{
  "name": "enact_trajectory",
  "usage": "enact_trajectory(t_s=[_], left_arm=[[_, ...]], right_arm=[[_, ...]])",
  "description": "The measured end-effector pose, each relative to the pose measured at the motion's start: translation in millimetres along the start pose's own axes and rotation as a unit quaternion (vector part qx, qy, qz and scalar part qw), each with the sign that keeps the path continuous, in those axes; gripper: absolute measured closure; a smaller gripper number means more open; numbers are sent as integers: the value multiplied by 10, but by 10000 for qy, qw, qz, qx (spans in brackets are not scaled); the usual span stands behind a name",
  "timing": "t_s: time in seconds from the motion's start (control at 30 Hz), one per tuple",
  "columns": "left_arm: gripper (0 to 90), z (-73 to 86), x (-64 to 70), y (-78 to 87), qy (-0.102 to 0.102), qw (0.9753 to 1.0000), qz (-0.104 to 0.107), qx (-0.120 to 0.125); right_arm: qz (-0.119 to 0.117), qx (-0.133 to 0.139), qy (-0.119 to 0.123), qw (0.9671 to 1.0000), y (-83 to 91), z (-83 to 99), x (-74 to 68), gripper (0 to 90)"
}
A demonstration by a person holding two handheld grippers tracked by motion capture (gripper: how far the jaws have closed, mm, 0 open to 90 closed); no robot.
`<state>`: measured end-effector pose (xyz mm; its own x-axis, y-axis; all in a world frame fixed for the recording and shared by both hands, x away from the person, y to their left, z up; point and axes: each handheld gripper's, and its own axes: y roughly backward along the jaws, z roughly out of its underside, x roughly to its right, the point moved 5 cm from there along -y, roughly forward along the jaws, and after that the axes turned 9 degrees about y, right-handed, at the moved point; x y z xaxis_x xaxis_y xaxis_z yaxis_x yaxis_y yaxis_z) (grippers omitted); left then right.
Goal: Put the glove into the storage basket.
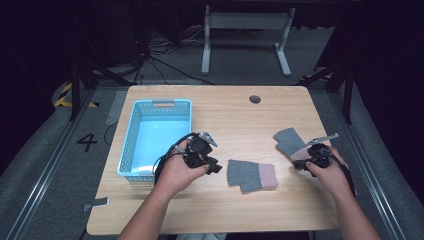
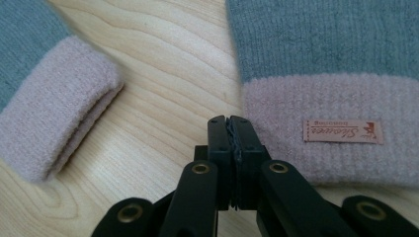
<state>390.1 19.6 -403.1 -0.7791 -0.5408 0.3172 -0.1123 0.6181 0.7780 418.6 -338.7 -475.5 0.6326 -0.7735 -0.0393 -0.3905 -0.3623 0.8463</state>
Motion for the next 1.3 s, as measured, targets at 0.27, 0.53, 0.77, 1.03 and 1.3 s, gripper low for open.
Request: enact_trajectory(t_s=[0.27,0.53,0.77,1.03,1.3], left_arm=[[690,-5,4,1,-16,10000,7,-10],[690,1,1,1,-5,10000,3,-9],[690,1,1,31,-5,10000,-8,6],[690,5,12,36,5,10000,-25,22],[690,19,-14,62,37,10000,-33,54]], right_arm=[[-235,242,2,9994,89,-62,-59,853],[-167,514,53,9985,211,-151,-119,818],[-41,618,76,9981,245,-228,-97,775],[152,536,-35,9984,220,-383,76,739],[349,340,-122,9987,100,-498,276,690]])
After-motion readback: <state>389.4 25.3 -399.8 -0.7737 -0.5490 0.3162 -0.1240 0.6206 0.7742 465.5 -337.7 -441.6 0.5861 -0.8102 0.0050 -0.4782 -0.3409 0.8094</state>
